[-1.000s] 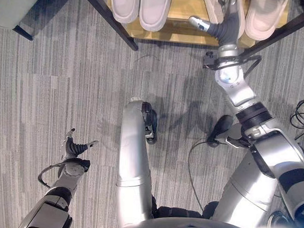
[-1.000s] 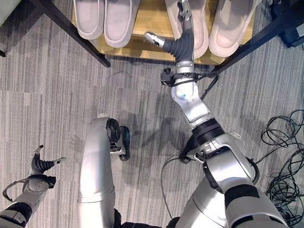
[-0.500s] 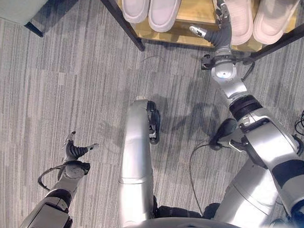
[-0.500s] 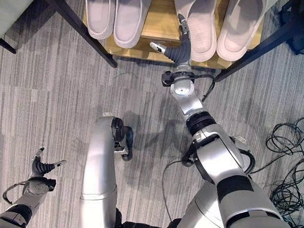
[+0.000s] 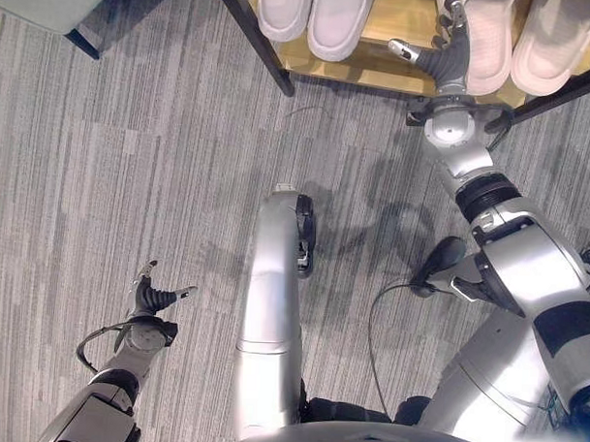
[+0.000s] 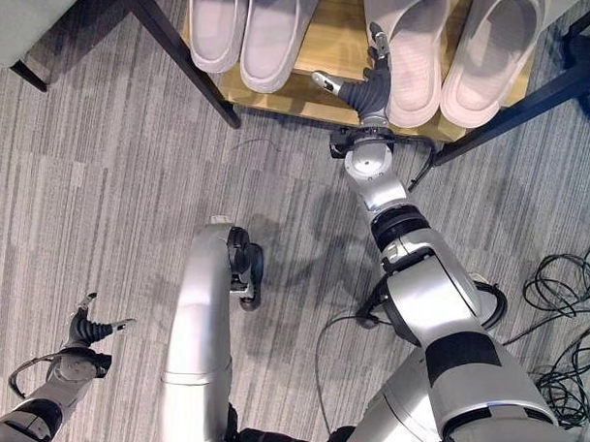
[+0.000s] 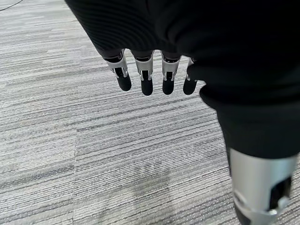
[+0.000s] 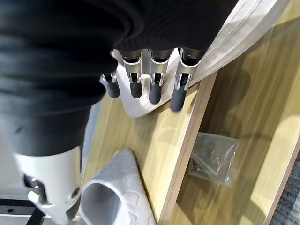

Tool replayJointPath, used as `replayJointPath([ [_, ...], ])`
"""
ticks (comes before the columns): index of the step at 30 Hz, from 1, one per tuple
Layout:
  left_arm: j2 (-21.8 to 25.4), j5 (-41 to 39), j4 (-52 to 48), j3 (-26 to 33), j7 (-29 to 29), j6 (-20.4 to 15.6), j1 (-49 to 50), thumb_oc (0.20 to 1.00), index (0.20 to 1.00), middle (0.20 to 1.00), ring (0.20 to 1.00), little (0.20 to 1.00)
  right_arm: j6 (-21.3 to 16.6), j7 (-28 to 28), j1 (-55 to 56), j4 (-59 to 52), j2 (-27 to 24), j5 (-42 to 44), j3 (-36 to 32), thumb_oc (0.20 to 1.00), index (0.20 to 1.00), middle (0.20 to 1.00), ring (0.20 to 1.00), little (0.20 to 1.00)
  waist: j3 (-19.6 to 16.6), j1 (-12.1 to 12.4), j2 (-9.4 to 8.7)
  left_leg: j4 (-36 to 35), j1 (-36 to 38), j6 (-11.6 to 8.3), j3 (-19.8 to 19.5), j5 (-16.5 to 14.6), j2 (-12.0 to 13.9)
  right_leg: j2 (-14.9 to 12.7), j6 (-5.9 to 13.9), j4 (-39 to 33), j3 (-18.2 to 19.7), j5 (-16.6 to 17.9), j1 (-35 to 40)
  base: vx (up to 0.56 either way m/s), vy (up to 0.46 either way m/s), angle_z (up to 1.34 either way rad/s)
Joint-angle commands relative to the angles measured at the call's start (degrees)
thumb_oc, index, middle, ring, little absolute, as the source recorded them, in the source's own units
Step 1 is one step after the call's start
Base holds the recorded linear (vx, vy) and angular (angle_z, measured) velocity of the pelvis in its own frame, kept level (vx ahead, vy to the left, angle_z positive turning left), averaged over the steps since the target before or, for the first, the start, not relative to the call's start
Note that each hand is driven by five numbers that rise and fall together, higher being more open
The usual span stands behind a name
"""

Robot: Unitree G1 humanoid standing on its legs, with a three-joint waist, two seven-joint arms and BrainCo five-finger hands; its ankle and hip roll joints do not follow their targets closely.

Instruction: Arrange the slippers neatly on the shoe rack.

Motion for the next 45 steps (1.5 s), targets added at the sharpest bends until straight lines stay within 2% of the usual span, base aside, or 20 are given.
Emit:
replayJointPath([
  [1, 3.46, -1.14, 4.28, -2.78, 0.00, -0.12, 2.66, 1.000, 1.000, 1.000, 1.000, 1.000, -1.98, -1.27, -4.49, 0.87, -1.69, 1.57, -0.42, 1.000, 1.000, 1.000, 1.000, 1.000, -1.49, 1.25, 3.08, -5.22, 1.02, -1.54, -1.62, -3.54, -1.11, 1.05, 4.68, -5.56, 4.13, 1.42, -2.54, 0.00, 0.000, 0.00],
  [10, 3.01, -2.31, 5.10, -2.57, -0.20, 0.48, 2.73, 1.000, 1.000, 1.000, 1.000, 1.000, -2.62, -3.90, -2.33, 0.73, -4.70, 2.94, -3.51, 1.000, 1.000, 1.000, 1.000, 1.000, -1.49, 0.53, 2.51, -4.51, 1.02, -1.69, -0.82, -4.11, -0.88, 1.15, 4.70, -4.70, 5.08, 1.18, -2.54, 0.00, 0.006, 0.01],
  [18, 2.52, -2.77, 4.95, -2.59, -0.18, 0.35, 2.79, 1.000, 1.000, 1.000, 1.000, 1.000, -2.33, -5.23, -1.62, 0.36, -5.33, 1.00, -3.49, 1.000, 1.000, 1.000, 1.000, 1.000, -1.49, -0.07, 2.52, -3.80, 1.02, -1.73, -0.85, -4.38, -0.82, 1.27, 4.54, -4.47, 5.13, 0.98, -2.54, 0.00, 0.016, -0.02],
  [21, 2.87, -2.77, 4.85, -2.26, -0.06, 0.45, 2.19, 1.000, 1.000, 1.000, 1.000, 1.000, -3.71, -5.58, -1.03, -2.38, -5.03, 1.87, -3.84, 1.000, 1.000, 1.000, 1.000, 1.000, -1.49, -0.18, 2.32, -3.72, 1.02, -1.69, -0.71, -4.35, -0.82, 1.27, 4.65, -4.33, 5.36, 0.97, -2.54, 0.00, 0.000, 0.00],
  [24, 2.93, -2.75, 4.72, -0.97, 0.68, 0.63, 1.87, 1.000, 1.000, 1.000, 1.000, 1.000, -6.91, -5.97, 0.37, -12.24, -4.92, 3.33, -4.73, 1.000, 1.000, 1.000, 1.000, 1.000, -1.49, -0.57, 1.17, -4.21, 1.02, -1.72, -0.29, -4.27, -0.73, 1.36, 4.96, -4.33, 6.08, 1.33, -2.54, 0.00, 0.000, 0.00],
  [26, 1.82, -1.64, 4.39, 0.85, 1.99, 0.97, 1.62, 1.000, 1.000, 1.000, 1.000, 1.000, -8.46, -7.30, 4.12, -23.86, -5.37, 0.83, -6.28, 1.000, 1.000, 1.000, 1.000, 1.000, -1.49, -1.58, -0.38, -4.28, 1.02, -1.91, -0.01, -4.40, -0.64, 1.58, 5.23, -4.46, 6.51, 1.51, -2.54, 0.00, 0.000, 0.00],
  [30, 1.06, 0.21, 3.59, 1.86, 3.42, 0.81, 1.56, 1.000, 1.000, 1.000, 1.000, 1.000, -10.97, -8.47, 8.01, -33.60, -6.03, -1.52, -9.75, 1.000, 1.000, 1.000, 1.000, 1.000, -1.49, -2.22, -1.03, -3.54, 1.02, -1.99, -0.25, -4.70, -0.33, 2.12, 5.21, -4.28, 6.62, 1.43, -2.54, 0.00, 0.007, -0.02],
  [32, 1.81, 0.23, 3.31, 0.87, 3.08, 0.66, 1.27, 1.000, 1.000, 1.000, 1.000, 1.000, -10.42, -6.20, 6.10, -29.38, -5.07, 2.44, -8.86, 1.000, 1.000, 1.000, 1.000, 1.000, -1.49, -1.78, -0.71, -3.33, 1.02, -2.02, -0.43, -4.78, -0.47, 2.03, 5.21, -4.23, 6.76, 1.38, -2.54, 0.00, 0.009, -0.10],
  [34, 2.38, -0.01, 3.55, -1.29, 2.53, 0.25, 1.07, 1.000, 1.000, 1.000, 1.000, 1.000, -8.33, -4.84, 0.59, -17.82, -3.07, 4.71, -5.57, 1.000, 1.000, 1.000, 1.000, 1.000, -1.49, -1.04, -0.34, -3.55, 1.02, -2.07, -0.41, -4.55, -0.69, 1.86, 5.18, -4.26, 7.00, 1.61, -2.54, -0.01, 0.009, -0.05],
  [37, 4.18, -1.44, 4.49, -3.02, 0.79, 0.00, 0.65, 1.000, 1.000, 1.000, 1.000, 1.000, -6.24, -2.14, -4.13, -6.87, -2.66, 8.40, -2.91, 1.000, 1.000, 1.000, 1.000, 1.000, -1.49, 0.03, 0.00, -3.73, 1.02, -1.93, -0.23, -4.42, -0.94, 1.62, 5.39, -4.19, 7.44, 1.98, -2.54, 0.01, -0.006, 0.09],
  [45, 3.98, -1.96, 5.46, -3.35, -0.36, 0.87, 0.39, 1.000, 1.000, 1.000, 1.000, 1.000, -5.35, -2.23, -4.21, -3.56, -2.51, 8.73, -3.47, 1.000, 1.000, 1.000, 1.000, 1.000, -1.49, 0.15, -0.90, -4.00, 1.02, -1.86, 1.01, -4.24, -1.00, 1.74, 5.82, -4.00, 8.80, 2.62, -2.54, 0.01, 0.002, 0.09],
])
